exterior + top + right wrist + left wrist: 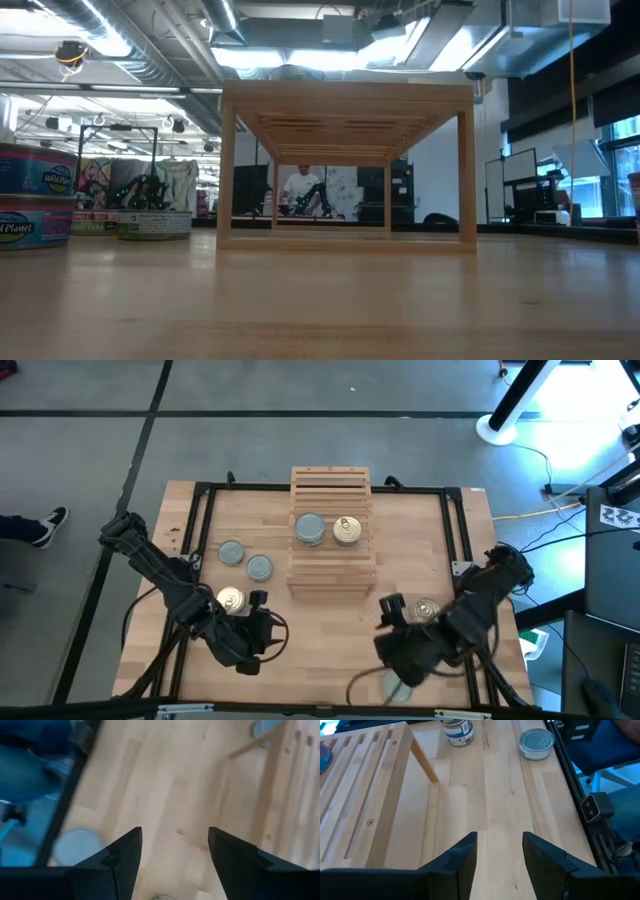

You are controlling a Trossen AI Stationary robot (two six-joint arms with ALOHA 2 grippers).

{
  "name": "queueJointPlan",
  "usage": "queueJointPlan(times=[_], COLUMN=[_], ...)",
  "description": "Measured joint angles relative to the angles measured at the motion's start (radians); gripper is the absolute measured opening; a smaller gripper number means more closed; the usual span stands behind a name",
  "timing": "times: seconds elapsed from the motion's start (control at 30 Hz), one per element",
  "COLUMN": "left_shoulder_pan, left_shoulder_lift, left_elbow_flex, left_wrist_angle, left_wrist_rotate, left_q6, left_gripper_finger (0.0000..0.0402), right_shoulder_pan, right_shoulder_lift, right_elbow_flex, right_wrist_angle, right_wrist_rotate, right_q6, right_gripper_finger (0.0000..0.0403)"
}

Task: Stack canned seafood by type on shelf
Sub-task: Stack the green tuna can on top of the green tuna can on the shelf

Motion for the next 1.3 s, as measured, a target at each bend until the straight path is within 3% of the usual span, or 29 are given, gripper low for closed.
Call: queueJointPlan(times=[0.3,0.57,0.77,1.3], left_shoulder_pan=[0.001,0.025,0.066,0.101], left_shoulder_lift=[0.005,0.120,0.205,0.222], left_elbow_flex=[0.000,0.001,0.004,0.002], left_wrist_angle=[0.041,0.400,0.629,0.647], left_wrist_rotate=[0.000,0.013,0.084,0.119], left_q6=[0.005,0.281,0.438,0.427], left_gripper_finger=[0.0153,0.0152,0.0152,0.0152], right_shoulder_pan=[0.078,0.119,0.162,0.338], right_shoulder_lift=[0.000,0.009,0.053,0.333], right_elbow_flex=[0.000,-0.001,-0.001,-0.001], right_wrist_angle=[0.025,0.025,0.026,0.099], right_wrist_rotate=[0.001,0.009,0.008,0.001], right_q6=[0.150,0.287,0.382,0.620], right_gripper_finger=[0.0227,0.0227,0.0227,0.0227])
